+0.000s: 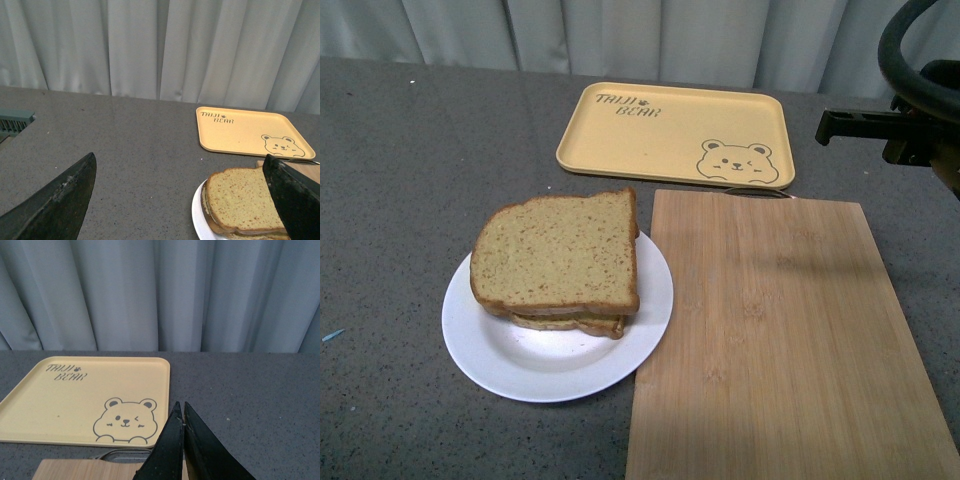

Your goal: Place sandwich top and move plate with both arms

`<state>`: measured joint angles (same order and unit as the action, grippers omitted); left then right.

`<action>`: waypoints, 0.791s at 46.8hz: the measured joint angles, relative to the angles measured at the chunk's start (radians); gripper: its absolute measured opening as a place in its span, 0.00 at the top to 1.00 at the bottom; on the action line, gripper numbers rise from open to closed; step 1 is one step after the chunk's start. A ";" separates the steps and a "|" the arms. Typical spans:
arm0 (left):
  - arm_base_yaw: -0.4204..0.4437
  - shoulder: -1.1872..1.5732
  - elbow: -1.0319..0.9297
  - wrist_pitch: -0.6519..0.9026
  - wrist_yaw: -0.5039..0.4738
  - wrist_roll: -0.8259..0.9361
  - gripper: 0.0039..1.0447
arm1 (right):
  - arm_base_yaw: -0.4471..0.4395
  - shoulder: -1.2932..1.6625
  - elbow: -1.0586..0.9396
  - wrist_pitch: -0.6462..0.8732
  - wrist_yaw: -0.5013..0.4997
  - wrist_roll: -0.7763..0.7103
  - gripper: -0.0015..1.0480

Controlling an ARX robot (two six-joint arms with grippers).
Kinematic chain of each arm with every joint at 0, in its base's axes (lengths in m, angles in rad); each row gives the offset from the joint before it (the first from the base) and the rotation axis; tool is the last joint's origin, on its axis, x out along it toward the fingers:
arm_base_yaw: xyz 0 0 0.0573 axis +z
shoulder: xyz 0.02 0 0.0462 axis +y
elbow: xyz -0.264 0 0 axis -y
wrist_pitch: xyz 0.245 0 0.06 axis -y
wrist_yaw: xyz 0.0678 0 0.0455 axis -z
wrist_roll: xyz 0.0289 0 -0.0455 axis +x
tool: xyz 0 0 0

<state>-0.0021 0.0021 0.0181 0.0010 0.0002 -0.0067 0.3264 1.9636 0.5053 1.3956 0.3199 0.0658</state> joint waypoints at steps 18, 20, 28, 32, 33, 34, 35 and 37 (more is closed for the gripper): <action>0.000 -0.001 0.000 -0.001 0.001 0.000 0.06 | -0.202 -0.651 -0.438 -0.175 -0.196 -0.059 0.99; 0.000 -0.001 0.000 -0.001 0.001 0.000 0.06 | -0.213 -0.697 -0.451 -0.215 -0.203 -0.060 0.99; 0.000 -0.001 0.000 -0.001 -0.001 0.000 0.06 | -0.277 -0.953 -0.484 -0.437 -0.304 -0.063 0.99; 0.000 -0.001 0.000 -0.001 0.000 0.000 0.06 | -0.311 -1.059 -0.483 -0.551 -0.314 -0.063 0.99; 0.000 -0.001 0.000 -0.001 0.000 0.000 0.06 | -0.320 -1.096 -0.483 -0.583 -0.313 -0.063 0.99; 0.000 -0.001 0.000 -0.001 0.000 0.000 0.06 | -0.324 -1.130 -0.484 -0.607 -0.312 -0.063 0.99; 0.000 -0.001 0.000 -0.001 0.001 0.000 0.06 | -0.324 -1.159 -0.485 -0.629 -0.314 -0.063 0.99; 0.000 -0.001 0.000 -0.001 0.001 0.000 0.06 | -0.324 -1.202 -0.489 -0.663 -0.315 -0.063 0.99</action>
<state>-0.0021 0.0013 0.0181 -0.0002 0.0010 -0.0067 0.0021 0.7612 0.0162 0.7326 0.0048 0.0032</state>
